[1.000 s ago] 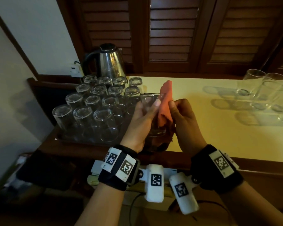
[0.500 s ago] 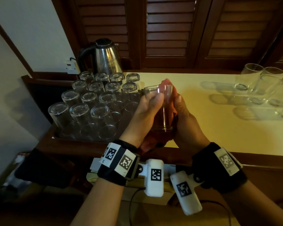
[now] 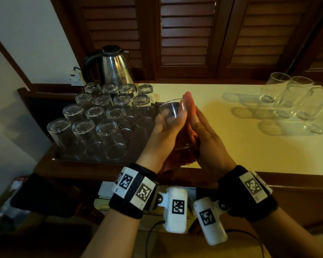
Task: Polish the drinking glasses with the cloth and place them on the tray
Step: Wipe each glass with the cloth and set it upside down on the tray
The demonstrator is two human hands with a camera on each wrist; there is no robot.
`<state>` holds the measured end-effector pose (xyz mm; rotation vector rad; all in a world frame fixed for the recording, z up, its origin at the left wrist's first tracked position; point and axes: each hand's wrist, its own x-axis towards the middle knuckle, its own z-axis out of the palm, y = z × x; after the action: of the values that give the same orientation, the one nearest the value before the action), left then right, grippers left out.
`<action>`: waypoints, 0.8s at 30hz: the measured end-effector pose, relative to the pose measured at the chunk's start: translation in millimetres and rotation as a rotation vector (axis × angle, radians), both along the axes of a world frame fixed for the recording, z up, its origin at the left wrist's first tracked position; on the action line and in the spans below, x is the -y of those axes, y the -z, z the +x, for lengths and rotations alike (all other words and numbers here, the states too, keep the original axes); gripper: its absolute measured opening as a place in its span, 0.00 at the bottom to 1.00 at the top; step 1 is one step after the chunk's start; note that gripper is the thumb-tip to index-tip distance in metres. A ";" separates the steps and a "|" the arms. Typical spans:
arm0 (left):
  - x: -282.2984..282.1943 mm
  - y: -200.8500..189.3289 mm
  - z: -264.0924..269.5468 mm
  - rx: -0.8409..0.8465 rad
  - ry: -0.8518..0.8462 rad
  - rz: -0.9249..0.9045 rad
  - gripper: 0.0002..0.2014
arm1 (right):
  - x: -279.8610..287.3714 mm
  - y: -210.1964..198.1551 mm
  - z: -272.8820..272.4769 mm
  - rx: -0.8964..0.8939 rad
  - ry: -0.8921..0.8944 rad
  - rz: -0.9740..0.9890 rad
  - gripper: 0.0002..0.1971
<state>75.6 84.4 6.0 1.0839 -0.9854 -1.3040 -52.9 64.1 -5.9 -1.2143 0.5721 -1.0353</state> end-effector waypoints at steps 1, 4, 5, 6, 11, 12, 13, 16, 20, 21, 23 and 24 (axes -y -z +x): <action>-1.3 2.5 0.8 -0.050 0.038 -0.016 0.31 | -0.3 -2.0 -1.4 0.035 -0.031 0.079 0.23; -8.3 4.3 5.9 -0.198 0.082 0.023 0.30 | 0.3 -5.4 -5.9 0.042 -0.050 0.180 0.23; -8.6 2.7 7.0 -0.207 0.037 0.050 0.33 | 2.1 -4.8 -8.3 0.014 -0.027 0.136 0.23; -8.4 0.7 8.2 -0.216 -0.010 0.070 0.33 | 3.6 -4.4 -10.2 -0.031 0.003 0.071 0.23; -6.3 -6.3 3.7 -0.143 -0.017 0.105 0.11 | 2.4 -1.3 -6.4 -0.267 0.064 -0.173 0.27; -7.5 -7.2 0.8 -0.115 -0.034 0.109 0.22 | 0.6 -2.1 -4.9 -0.268 0.053 -0.190 0.28; -8.0 -5.2 -1.2 -0.113 -0.055 0.108 0.33 | -0.5 -2.9 -3.7 -0.245 0.036 -0.185 0.27; -8.4 2.4 -3.7 -0.256 -0.046 0.039 0.42 | 0.1 -7.2 -4.5 -0.045 -0.027 0.010 0.24; -10.8 2.0 1.2 -0.264 -0.014 0.071 0.41 | 2.3 -8.6 -10.0 0.036 -0.056 0.125 0.23; -10.1 -0.2 2.2 -0.256 -0.032 0.087 0.34 | 2.6 -7.7 -11.5 -0.003 -0.024 0.082 0.23; -7.8 -3.7 2.6 -0.240 -0.039 0.070 0.16 | 1.0 -6.9 -12.3 -0.141 0.037 -0.062 0.24; -8.0 -6.0 0.2 -0.223 -0.041 0.072 0.13 | -0.3 -5.9 -11.2 -0.202 0.051 -0.123 0.25</action>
<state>75.8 92.4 12.0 0.9825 -0.7520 -1.4020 -64.0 64.4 0.0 -1.4297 0.7070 -1.0087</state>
